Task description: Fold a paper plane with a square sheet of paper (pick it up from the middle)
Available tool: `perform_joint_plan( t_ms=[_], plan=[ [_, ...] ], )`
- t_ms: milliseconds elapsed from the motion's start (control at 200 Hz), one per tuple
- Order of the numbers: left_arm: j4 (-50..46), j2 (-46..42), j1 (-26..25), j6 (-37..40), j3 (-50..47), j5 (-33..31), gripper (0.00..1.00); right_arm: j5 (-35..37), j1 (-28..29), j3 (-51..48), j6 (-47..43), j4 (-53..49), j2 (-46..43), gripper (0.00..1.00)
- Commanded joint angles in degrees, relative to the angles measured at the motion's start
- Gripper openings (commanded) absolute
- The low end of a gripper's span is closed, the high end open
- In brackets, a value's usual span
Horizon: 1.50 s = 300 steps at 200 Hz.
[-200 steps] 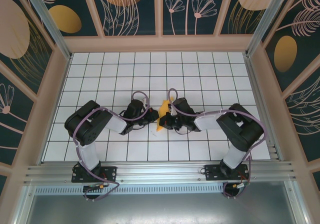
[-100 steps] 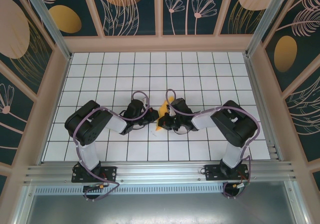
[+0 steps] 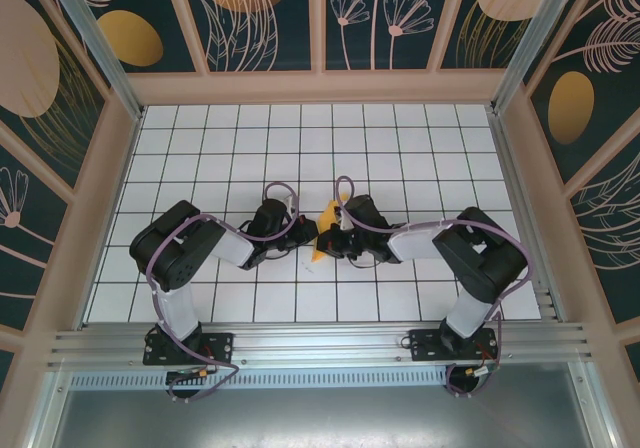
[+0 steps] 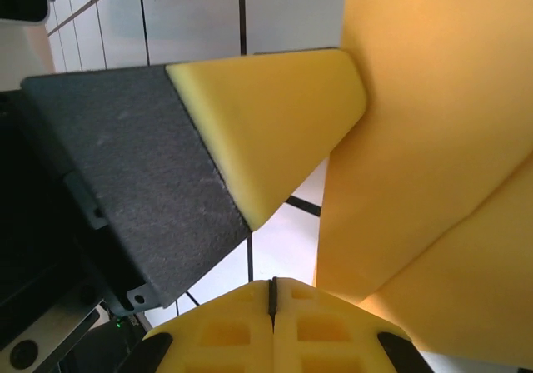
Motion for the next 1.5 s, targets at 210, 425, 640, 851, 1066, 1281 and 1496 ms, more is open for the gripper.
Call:
perform_joint_plan(
  t_ms=[210, 425, 640, 851, 1066, 1281, 1496],
  plan=[
    [-4.9, 3.5, 0.0, 0.3, 0.7, -2.4, 0.00, 0.3, 2.1, 0.2, 1.0, 1.8, 2.2, 0.03],
    [-4.6, 3.4, -0.1, 0.1, 0.5, -2.3, 0.00, -0.1, 2.1, 1.6, 0.7, 3.3, 5.4, 0.02],
    [-3.6, 3.6, -0.1, -0.3, 0.0, -1.9, 0.00, 0.7, 2.1, 3.4, 0.1, 0.6, 8.1, 0.02],
    [-3.4, 3.5, 0.0, -0.4, 0.0, -2.1, 0.00, 2.8, 1.3, 2.9, -2.1, -3.4, 1.2, 0.03],
    [-3.4, 3.2, 0.0, 1.7, 1.0, 0.3, 0.00, 5.8, -5.0, 0.9, -4.7, -7.5, -9.6, 0.04],
    [-5.8, 3.8, 0.0, 3.2, 2.9, 1.6, 0.00, 4.0, -9.2, 3.0, -6.2, -7.0, -6.2, 0.04],
    [-8.2, 3.9, -0.1, 3.7, 3.6, 1.1, 0.00, 1.0, -9.3, 5.2, -5.2, -4.0, 0.3, 0.03]
  ],
)
